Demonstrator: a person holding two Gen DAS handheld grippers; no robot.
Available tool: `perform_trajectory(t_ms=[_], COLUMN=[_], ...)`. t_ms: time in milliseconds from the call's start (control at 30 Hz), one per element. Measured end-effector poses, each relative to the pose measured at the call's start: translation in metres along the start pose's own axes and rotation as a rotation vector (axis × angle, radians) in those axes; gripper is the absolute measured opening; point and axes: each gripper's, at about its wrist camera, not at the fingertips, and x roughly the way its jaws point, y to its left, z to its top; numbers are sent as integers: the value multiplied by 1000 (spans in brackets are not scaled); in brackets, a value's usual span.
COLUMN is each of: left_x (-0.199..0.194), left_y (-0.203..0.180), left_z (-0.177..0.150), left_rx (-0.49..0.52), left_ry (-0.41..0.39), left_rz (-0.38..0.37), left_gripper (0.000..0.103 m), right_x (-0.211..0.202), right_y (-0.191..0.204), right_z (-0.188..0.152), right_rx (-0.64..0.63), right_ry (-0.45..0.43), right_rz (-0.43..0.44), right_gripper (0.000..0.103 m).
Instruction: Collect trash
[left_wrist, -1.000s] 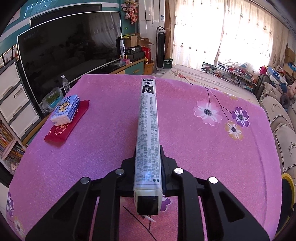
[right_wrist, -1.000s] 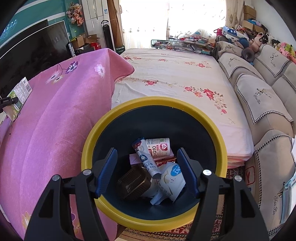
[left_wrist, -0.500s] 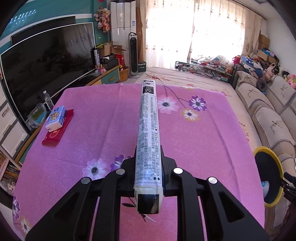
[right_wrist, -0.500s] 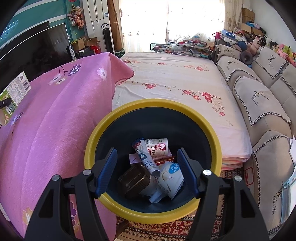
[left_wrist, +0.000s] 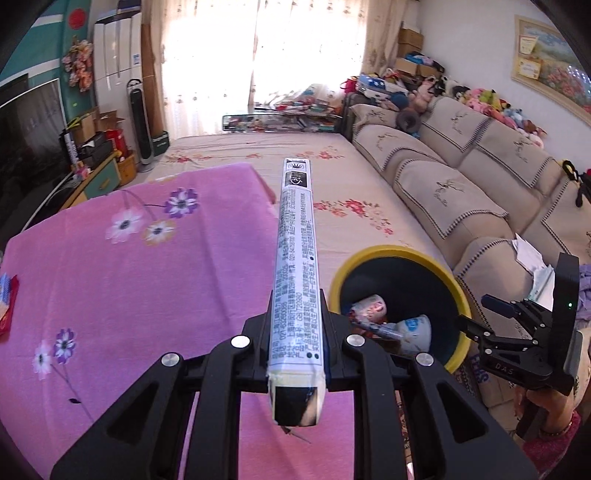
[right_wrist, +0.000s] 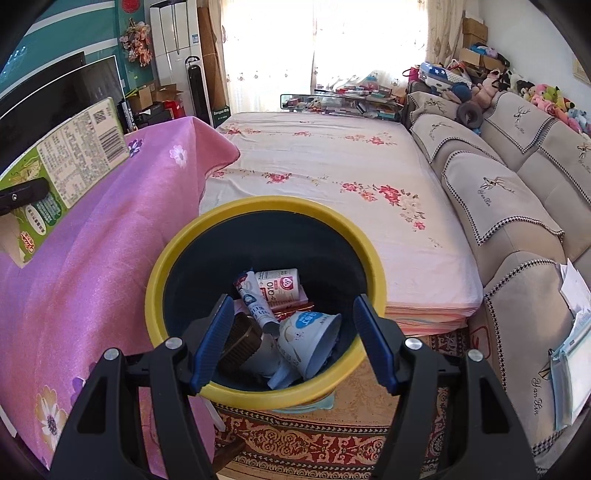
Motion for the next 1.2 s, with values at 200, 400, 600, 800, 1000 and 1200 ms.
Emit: perform_trajectory(t_ms=[200,400,600,800,1000,1200], left_x=[45,86,114,99,31,-55], left_y=[-74,-118,-134,-122,-57,29], left_z=[7,8,0,-4,-16,-46], left_rx=[57,69,61,57,11,11], left_ry=[63,136,184,147,53,-61], left_rz=[-91,-139,-113,-84,-51,99], left_gripper=[18,18,30,80,94,98], right_x=[-10,-16,-15,-19,-36,-57], right_y=[-26,-42,-48,-41,-9,31], right_z=[-5,-8,-9,-5,-8,-12], right_rx=[32,49,64,55,20,-19], right_ry=[-4,-9,-13,-18,-36,-53], right_rz=[-28,-42,-40,-31,-10,16], right_gripper=[64,64,67,67,67,70])
